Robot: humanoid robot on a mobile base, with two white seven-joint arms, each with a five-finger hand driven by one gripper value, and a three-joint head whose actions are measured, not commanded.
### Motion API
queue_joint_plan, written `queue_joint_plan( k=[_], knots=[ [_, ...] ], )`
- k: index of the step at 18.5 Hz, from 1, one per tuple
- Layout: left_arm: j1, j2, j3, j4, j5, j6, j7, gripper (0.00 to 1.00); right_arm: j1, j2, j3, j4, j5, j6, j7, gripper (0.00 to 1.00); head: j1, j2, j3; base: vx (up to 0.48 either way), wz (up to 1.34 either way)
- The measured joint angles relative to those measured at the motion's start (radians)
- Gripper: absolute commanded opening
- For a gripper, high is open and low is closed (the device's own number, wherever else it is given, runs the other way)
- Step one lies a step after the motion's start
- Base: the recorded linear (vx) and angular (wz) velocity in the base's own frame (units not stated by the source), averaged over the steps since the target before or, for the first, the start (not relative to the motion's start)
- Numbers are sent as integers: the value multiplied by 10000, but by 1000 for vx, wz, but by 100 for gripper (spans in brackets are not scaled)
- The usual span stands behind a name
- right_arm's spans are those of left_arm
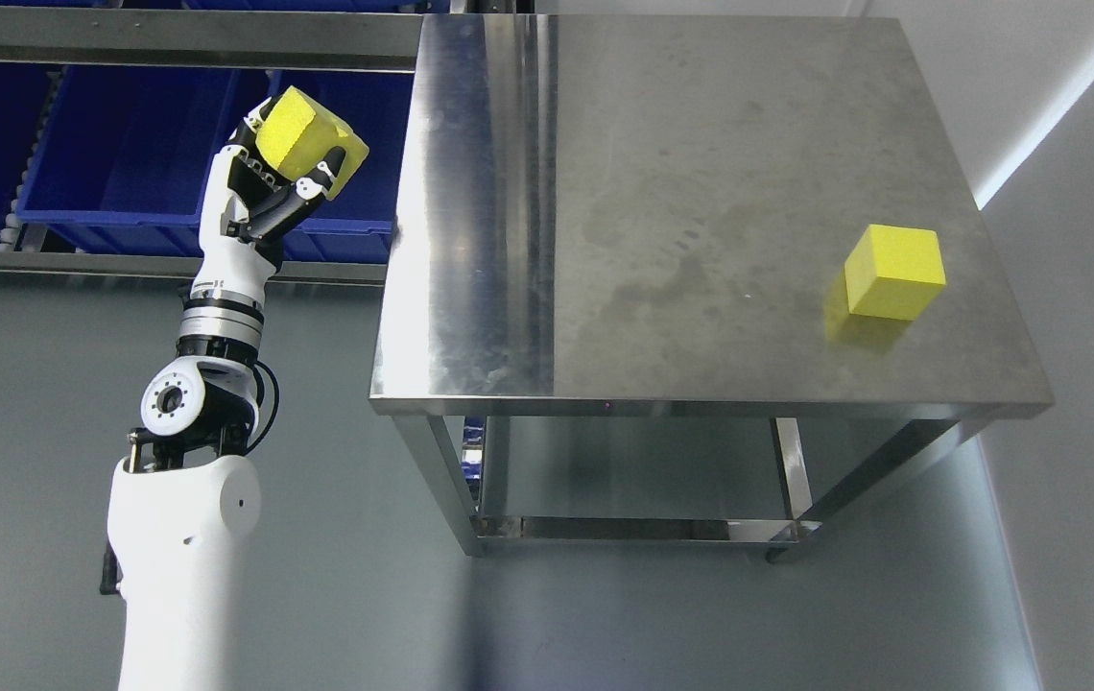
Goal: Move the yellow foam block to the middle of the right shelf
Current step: 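Lift the yellow cube up off the table with the left hand, then hold the cube raised in the left hand while turning toward the blue bins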
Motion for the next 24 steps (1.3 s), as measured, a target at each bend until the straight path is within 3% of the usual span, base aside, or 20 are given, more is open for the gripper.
queue_joint_plan(
  k=[10, 24],
  knots=[
    [239, -85, 250, -1232, 39, 6, 223, 43, -2, 0, 0, 0, 0, 0, 0, 100, 0, -1, 0, -47, 694],
    [479, -124, 455, -1851, 49, -295, 176, 43, -1, 0, 0, 0, 0, 0, -1, 100, 0, -2, 0, 67, 635]
  ],
)
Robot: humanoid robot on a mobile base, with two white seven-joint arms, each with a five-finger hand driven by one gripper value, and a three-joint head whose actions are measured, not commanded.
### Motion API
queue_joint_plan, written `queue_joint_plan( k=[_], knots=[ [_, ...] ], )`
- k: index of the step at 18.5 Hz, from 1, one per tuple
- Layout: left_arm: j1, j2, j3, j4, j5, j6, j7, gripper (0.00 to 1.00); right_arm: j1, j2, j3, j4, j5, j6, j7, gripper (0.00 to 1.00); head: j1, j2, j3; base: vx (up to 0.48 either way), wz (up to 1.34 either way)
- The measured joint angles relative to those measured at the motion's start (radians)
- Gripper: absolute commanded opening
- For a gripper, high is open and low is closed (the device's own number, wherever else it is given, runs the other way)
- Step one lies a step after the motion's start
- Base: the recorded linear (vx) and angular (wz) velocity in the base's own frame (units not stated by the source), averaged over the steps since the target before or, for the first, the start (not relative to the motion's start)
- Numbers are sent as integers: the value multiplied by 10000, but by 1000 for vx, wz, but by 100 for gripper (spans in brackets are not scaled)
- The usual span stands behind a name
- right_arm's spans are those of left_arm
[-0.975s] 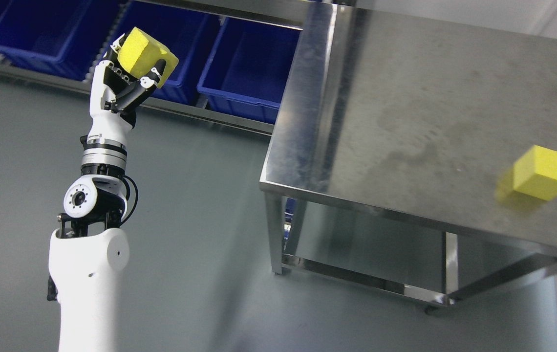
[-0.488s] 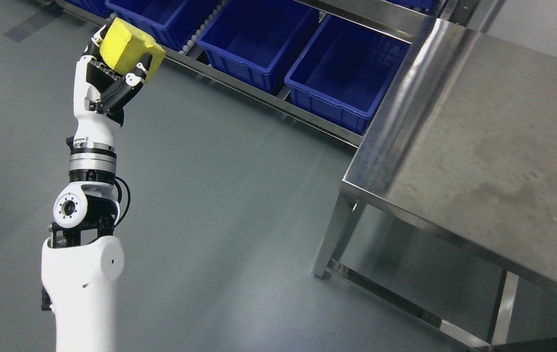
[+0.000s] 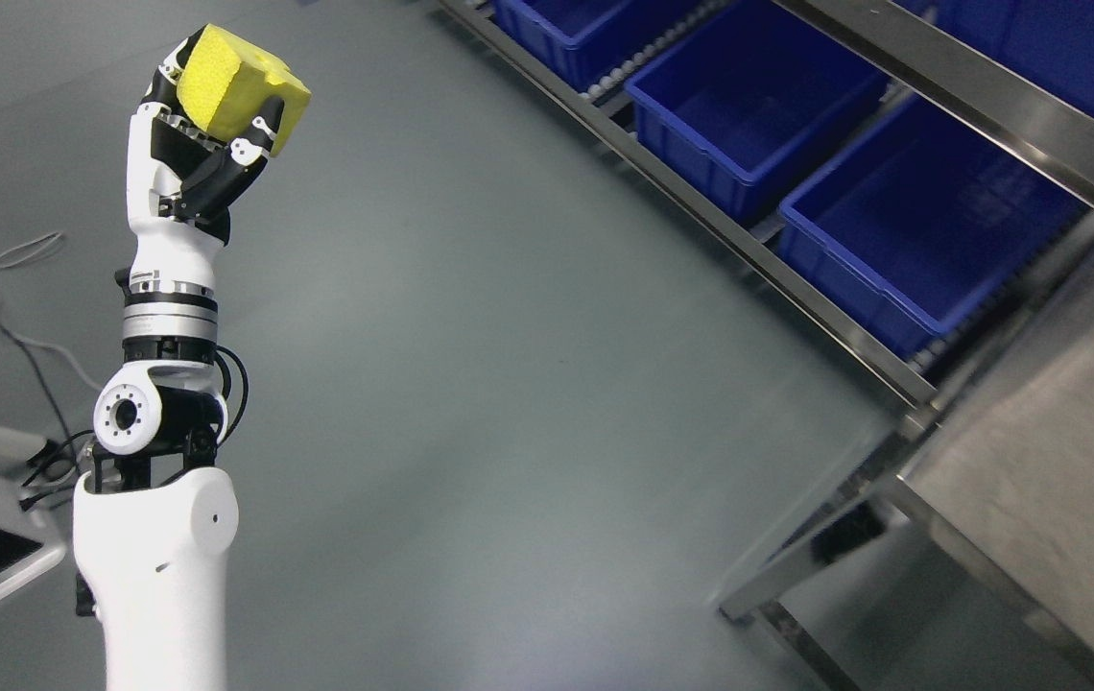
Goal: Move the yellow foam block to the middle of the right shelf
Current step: 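Hold the cube raised in the left hand while turning toward the blue bins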
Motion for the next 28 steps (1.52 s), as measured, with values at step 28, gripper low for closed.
queue_joint_plan(
  k=[28],
  knots=[
    [-58, -14, 133, -193, 6, -9, 0, 44, 1, 0, 0, 0, 0, 0, 0, 100, 0, 0, 0, 292, 195]
  ],
)
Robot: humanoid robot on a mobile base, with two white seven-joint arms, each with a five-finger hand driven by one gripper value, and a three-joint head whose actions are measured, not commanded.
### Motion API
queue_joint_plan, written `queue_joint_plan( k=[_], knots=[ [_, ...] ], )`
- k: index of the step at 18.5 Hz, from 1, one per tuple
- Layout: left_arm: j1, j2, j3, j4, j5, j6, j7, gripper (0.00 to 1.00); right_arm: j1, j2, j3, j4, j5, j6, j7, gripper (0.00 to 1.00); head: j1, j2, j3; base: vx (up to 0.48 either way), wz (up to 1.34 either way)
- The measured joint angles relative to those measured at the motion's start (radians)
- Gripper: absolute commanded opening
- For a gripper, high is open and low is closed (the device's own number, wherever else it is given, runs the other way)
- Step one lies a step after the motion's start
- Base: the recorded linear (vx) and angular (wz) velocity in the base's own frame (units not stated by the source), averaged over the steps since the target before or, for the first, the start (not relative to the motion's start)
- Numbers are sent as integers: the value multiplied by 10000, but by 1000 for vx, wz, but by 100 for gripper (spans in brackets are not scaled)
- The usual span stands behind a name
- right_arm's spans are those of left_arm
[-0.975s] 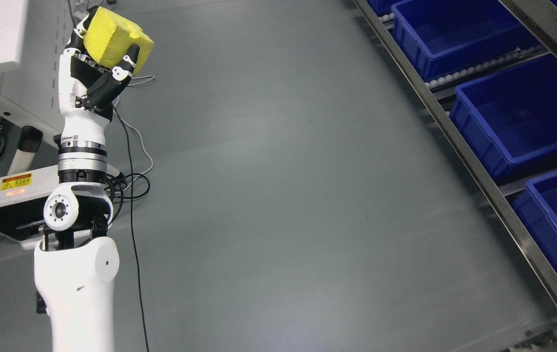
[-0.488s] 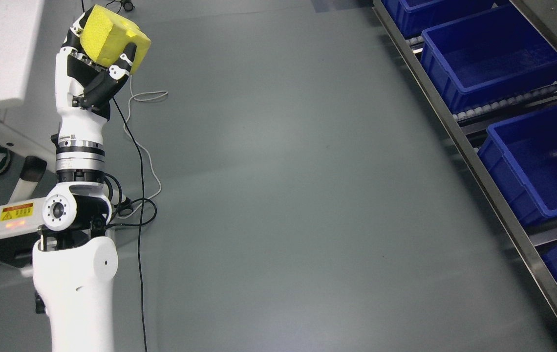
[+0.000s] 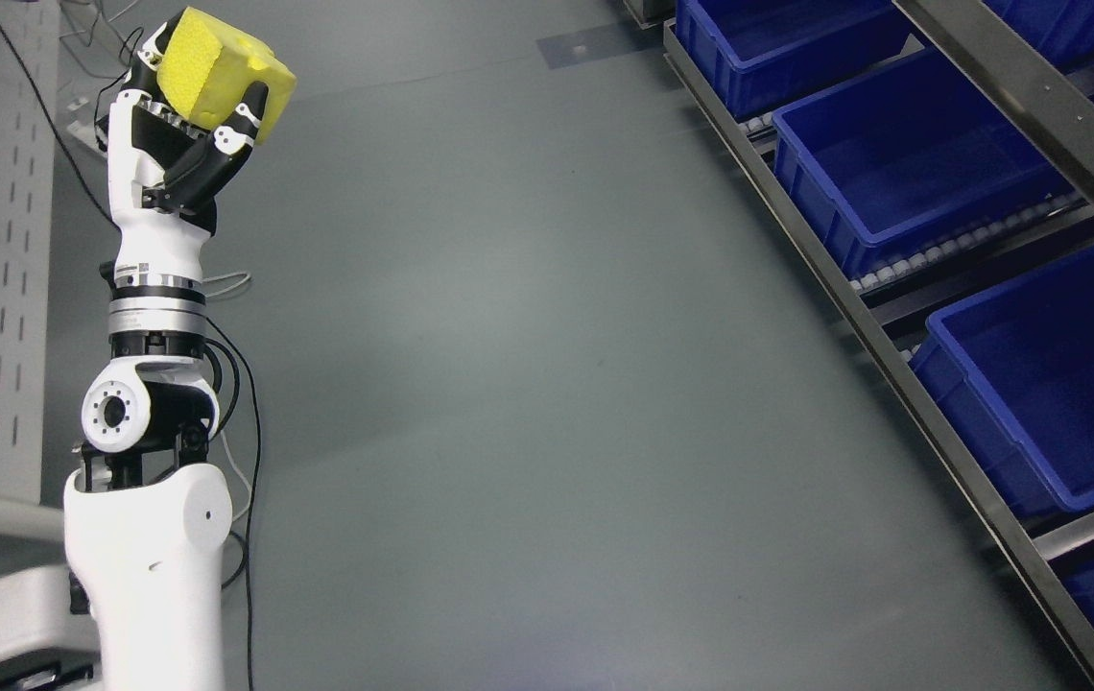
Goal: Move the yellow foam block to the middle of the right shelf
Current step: 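Hold the cube raised in the left hand while turning toward the blue bins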
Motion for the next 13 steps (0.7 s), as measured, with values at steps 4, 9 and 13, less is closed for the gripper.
queue_joint_plan(
  k=[4, 9, 13],
  knots=[
    [53, 0, -7, -1, 2, 0, 0, 44, -1, 0, 0, 0, 0, 0, 0, 100, 0, 0, 0, 504, -219],
    [101, 0, -9, -9, 1, 0, -8, 44, -2, 0, 0, -1, 0, 0, 0, 100, 0, 0, 0, 489, -302],
    [123, 0, -27, -19, 3, -83, -36, 44, -2, 0, 0, -1, 0, 0, 0, 100, 0, 0, 0, 426, -606]
  ],
)
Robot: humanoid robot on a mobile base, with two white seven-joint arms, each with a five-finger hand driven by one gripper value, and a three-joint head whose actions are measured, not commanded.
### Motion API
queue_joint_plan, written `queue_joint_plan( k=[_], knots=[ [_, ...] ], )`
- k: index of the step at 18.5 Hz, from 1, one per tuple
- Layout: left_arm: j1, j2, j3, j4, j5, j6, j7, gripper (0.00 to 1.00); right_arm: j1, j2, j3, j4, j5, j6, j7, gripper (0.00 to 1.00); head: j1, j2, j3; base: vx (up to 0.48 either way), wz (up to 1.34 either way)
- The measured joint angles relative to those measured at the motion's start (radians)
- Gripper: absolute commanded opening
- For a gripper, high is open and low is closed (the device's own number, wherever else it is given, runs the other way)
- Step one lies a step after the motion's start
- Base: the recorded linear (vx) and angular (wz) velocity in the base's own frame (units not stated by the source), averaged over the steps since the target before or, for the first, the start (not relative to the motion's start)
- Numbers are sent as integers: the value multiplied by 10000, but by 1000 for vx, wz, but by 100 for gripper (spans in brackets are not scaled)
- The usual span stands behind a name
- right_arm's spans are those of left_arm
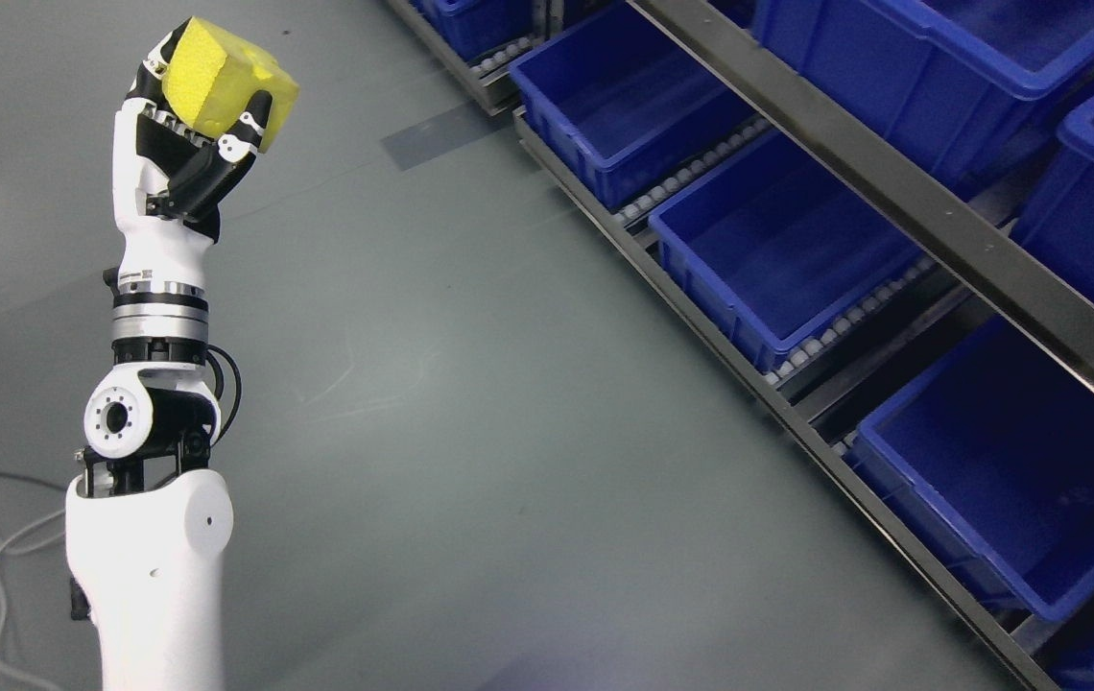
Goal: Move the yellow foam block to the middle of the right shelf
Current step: 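Hold the cube raised in the left hand while turning toward the blue bins, then extend the left hand over a middle-row blue bin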
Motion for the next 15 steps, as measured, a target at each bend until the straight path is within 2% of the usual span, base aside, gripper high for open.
queue_joint_plan(
  k=[5, 12, 15],
  knots=[
    [14, 0, -85, -20, 2, -152, -59, 44, 2, 0, 0, 0, 0, 0, 0, 100, 0, 0, 0, 371, -808],
    [-470, -1, -635, -196, 5, -550, -542, 44, 3, 0, 0, 0, 0, 0, 0, 100, 0, 0, 0, 261, -678],
    [-1381, -1, -973, -179, 5, 190, -547, 44, 4, 0, 0, 1, 0, 0, 0, 100, 0, 0, 0, 198, -231]
  ],
)
